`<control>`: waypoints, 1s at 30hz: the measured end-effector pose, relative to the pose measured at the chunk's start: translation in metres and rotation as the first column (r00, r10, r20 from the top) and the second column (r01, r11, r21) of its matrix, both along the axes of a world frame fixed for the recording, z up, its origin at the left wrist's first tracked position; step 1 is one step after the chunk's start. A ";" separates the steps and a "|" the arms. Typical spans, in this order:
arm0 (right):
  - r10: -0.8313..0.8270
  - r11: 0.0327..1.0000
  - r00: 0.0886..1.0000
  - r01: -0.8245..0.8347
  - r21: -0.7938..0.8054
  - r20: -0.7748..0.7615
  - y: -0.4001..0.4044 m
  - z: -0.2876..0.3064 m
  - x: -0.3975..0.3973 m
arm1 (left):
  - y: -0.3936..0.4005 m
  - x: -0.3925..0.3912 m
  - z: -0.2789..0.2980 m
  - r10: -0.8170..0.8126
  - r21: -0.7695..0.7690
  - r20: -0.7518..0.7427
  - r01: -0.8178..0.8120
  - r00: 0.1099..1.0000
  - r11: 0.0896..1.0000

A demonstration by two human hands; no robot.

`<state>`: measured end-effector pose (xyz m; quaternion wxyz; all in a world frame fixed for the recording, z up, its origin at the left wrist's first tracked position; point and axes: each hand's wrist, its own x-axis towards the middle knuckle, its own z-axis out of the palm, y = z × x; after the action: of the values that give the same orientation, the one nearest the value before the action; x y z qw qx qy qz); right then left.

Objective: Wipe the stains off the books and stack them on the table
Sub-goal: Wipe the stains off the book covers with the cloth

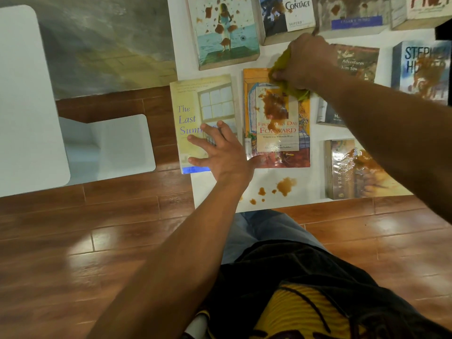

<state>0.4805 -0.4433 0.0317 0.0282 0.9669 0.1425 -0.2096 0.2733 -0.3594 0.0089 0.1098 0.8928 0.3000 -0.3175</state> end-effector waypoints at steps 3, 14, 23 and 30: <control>0.041 0.999 0.998 -0.040 0.024 -0.053 0.007 -0.003 -0.004 | -0.001 -0.001 0.000 -0.006 0.004 -0.006 0.006 1.000 1.000; 0.081 0.997 0.996 -0.082 0.006 0.027 0.012 0.000 -0.001 | 0.000 -0.002 -0.001 0.004 -0.020 0.021 -0.004 1.000 1.000; 0.206 0.978 0.977 -0.207 -0.004 0.051 0.020 0.000 -0.005 | 0.001 -0.002 -0.001 0.004 -0.021 0.025 -0.003 1.000 1.000; 0.236 0.972 0.969 -0.233 -0.043 0.073 0.032 -0.001 -0.003 | 0.001 -0.003 0.002 -0.001 -0.018 0.035 0.002 0.999 1.000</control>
<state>0.4780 -0.4114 0.0307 0.0745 0.9501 0.2509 -0.1697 0.2708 -0.3583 0.0104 0.1230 0.8974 0.2943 -0.3047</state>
